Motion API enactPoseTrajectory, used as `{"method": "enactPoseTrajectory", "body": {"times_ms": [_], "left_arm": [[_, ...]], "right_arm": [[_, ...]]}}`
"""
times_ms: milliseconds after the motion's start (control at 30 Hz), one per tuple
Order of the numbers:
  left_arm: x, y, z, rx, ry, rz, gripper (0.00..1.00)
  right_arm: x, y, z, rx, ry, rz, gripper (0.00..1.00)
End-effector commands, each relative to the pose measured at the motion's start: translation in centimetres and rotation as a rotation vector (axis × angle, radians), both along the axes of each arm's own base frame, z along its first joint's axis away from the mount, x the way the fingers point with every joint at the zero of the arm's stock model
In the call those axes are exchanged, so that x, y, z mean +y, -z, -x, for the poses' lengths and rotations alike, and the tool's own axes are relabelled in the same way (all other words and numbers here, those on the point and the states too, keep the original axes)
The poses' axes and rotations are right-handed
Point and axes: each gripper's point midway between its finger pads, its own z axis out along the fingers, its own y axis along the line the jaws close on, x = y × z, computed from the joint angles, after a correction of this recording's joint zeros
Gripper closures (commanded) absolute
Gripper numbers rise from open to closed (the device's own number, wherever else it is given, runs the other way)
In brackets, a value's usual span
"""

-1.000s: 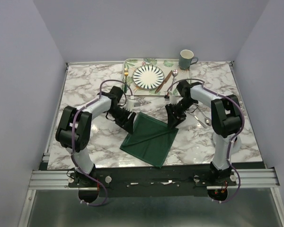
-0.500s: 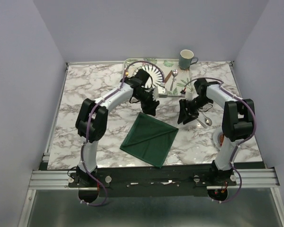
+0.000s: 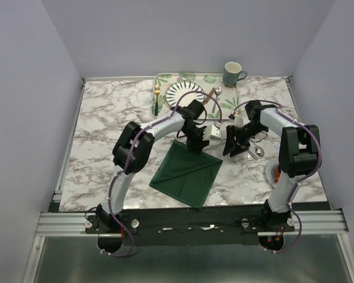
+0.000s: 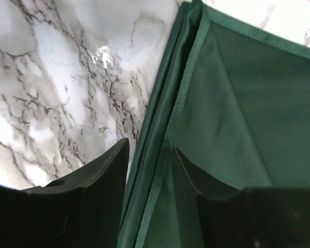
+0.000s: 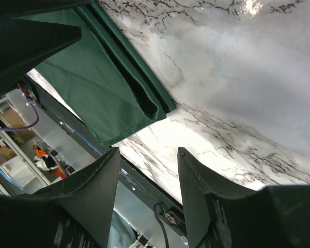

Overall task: Fold the napkin into a case and place the utensils inside
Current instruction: Turn over the upper triangle folded napkin at the center of the board.

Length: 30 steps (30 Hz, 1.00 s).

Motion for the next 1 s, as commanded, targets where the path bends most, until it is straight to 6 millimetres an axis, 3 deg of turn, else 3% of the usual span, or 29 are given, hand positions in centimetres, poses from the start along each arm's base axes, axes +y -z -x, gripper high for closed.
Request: {"method": "enactPoseTrajectory", "body": {"times_ms": [0, 233, 600, 967], "left_arm": [[0.6, 2.7, 0.2, -0.040, 0.048, -0.093, 0.56], [1.2, 3.6, 0.8, -0.053, 0.059, -0.117, 0.77], [1.1, 0.4, 1.1, -0.175, 0.050, 0.016, 0.97], [0.9, -1.7, 1.1, -0.262, 0.011, 0.113, 1.00]], "right_arm": [[0.3, 0.5, -1.1, -0.015, 0.017, -0.026, 0.43], [1.0, 1.6, -2.3, 0.000, 0.045, -0.056, 0.41], [1.9, 3.5, -3.5, 0.018, 0.049, -0.100, 0.20], [4.5, 4.3, -1.5, 0.079, -0.036, -0.174, 0.14]]}}
